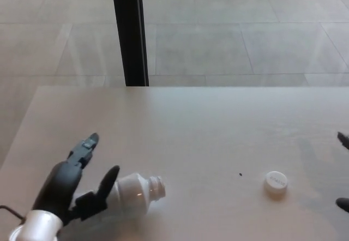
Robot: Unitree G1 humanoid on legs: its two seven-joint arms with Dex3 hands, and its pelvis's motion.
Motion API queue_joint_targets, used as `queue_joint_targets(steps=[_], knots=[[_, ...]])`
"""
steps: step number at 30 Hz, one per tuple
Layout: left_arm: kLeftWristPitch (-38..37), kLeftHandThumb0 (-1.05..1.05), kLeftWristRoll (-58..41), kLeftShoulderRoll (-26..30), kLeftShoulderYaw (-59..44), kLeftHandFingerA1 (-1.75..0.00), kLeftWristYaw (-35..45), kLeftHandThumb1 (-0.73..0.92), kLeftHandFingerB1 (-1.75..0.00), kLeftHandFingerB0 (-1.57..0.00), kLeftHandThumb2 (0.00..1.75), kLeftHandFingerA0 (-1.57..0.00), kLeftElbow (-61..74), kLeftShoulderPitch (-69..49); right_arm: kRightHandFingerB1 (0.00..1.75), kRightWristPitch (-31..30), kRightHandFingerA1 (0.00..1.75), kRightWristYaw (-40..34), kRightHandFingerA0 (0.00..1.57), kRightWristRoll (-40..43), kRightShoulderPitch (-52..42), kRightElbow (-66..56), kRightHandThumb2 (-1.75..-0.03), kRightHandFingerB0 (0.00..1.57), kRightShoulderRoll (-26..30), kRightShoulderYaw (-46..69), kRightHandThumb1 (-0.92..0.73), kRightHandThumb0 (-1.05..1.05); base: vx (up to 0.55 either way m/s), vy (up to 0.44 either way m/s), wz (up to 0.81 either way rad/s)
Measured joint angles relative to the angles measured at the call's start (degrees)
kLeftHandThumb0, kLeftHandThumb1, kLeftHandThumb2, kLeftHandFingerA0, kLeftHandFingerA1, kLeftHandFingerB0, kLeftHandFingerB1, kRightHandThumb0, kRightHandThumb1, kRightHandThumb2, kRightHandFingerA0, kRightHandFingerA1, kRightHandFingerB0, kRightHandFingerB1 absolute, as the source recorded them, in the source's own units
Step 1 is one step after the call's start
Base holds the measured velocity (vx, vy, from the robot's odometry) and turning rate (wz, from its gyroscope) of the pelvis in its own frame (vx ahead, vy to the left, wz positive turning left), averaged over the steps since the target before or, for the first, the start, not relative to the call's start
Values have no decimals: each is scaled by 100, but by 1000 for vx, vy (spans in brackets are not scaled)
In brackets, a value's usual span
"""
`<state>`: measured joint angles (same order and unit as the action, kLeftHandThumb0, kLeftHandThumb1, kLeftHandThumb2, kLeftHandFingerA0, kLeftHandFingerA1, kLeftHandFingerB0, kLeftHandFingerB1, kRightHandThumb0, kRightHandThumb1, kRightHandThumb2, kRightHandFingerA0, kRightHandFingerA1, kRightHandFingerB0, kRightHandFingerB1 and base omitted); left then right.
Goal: The robot uses its left hand to to lift the bottle kept on the middle of the desk and tilts it towards its right hand. It then uses its right hand to rotate its cap to open it and places the bottle and cap back on the desk
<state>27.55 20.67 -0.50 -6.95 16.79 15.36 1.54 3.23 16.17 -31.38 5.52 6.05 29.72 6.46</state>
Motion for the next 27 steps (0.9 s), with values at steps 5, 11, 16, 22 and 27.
queue_joint_targets(steps=[5,11,16,22,27], knots=[[-54,-90,-439,-10,-897,0,20,92,0,0,74,0,29,-176,33,16,0,93,0,330,-173,32,-75,0,42,738,-58,-104,0,0,0],[-185,-105,-969,17,-1984,-16,20,91,-14,0,119,0,-69,-356,37,30,24,163,0,658,-446,244,-95,9,99,1537,-63,-95,0,0,0],[-263,-105,-1395,216,-2924,-7,22,92,-8,0,115,0,-459,-510,29,49,25,168,0,867,-695,592,-93,0,132,2100,-64,-86,0,0,0],[-259,-90,-1888,469,-4044,-13,27,85,-7,0,113,0,-1361,-808,52,65,49,167,0,1107,-941,1147,-89,8,161,2691,-53,-67,0,0,0],[-250,-95,-2322,568,-4944,-18,29,90,-4,0,114,-6,-2073,-961,48,76,44,165,0,1325,-1019,1618,-89,5,159,3168,-51,-64,0,0,0]])
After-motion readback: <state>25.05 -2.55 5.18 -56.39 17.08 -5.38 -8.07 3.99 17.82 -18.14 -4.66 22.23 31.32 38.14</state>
